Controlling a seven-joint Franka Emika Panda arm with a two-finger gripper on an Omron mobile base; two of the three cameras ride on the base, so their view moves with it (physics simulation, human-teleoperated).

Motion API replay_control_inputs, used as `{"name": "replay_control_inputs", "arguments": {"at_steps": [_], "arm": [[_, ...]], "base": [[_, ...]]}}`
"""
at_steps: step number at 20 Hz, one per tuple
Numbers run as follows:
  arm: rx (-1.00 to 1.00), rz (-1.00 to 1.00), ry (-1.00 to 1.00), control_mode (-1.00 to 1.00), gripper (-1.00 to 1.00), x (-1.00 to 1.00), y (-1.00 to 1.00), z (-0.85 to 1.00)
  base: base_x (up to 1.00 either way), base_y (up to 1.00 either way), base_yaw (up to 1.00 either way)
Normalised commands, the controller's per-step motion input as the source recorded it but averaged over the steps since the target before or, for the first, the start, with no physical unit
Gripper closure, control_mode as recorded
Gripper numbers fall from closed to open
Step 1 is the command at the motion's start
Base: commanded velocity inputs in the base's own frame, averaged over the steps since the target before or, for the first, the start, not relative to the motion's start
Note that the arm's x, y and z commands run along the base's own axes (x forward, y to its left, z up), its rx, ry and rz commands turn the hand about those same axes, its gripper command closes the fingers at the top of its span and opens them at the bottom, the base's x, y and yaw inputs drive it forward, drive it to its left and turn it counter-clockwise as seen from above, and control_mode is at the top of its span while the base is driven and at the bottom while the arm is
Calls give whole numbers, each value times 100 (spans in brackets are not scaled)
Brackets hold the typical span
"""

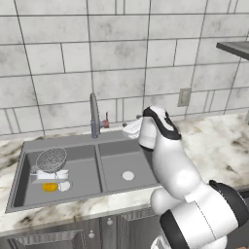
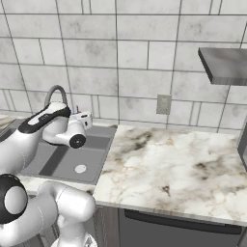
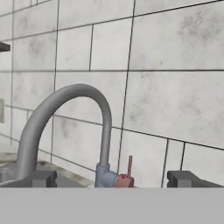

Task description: Pick the tupperware and strainer and place them in the sink. Then turn on the water.

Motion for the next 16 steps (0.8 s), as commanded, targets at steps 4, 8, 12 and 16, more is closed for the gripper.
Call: {"name": "replay_control_inputs", "arguments": {"at_steps": [4,8,12,16], "arm": [[0,3,0,-100,-100,24,0,0],[1,6,0,-100,-100,12,0,-3],[2,6,0,-100,-100,17,3,-5],[2,5,0,-100,-100,7,13,-1]], "base": [[0,0,0],[0,0,0],[0,0,0],[0,0,0]]}}
